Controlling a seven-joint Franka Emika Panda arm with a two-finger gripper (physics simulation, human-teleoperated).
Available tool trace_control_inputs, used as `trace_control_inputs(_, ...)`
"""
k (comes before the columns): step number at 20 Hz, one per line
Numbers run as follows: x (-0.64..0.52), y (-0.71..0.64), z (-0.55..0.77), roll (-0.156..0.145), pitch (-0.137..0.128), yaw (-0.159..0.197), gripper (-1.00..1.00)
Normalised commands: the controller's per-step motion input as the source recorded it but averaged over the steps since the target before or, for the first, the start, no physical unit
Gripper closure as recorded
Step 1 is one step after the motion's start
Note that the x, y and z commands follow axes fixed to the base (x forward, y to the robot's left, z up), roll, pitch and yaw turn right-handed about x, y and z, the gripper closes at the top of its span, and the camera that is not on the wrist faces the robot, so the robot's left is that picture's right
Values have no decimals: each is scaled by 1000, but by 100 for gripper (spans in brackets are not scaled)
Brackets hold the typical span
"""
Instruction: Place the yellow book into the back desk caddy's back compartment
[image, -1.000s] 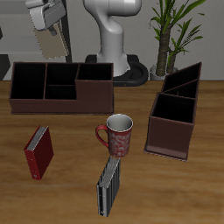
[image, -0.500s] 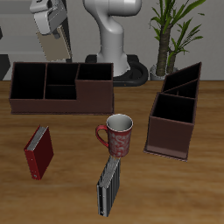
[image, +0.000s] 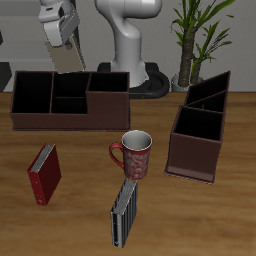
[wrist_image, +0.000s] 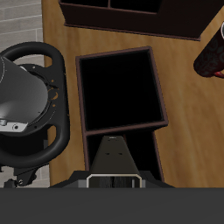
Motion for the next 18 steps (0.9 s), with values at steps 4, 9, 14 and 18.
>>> trace_control_inputs(4,-31,37,-112,17,76,-41,100)
trace_control_inputs(9,6,-55,-27,-18,20,19,100)
trace_control_inputs(14,-20,12,-48,2,42,-26,100)
trace_control_inputs(18,46,0,-36,-8,15,-3,100)
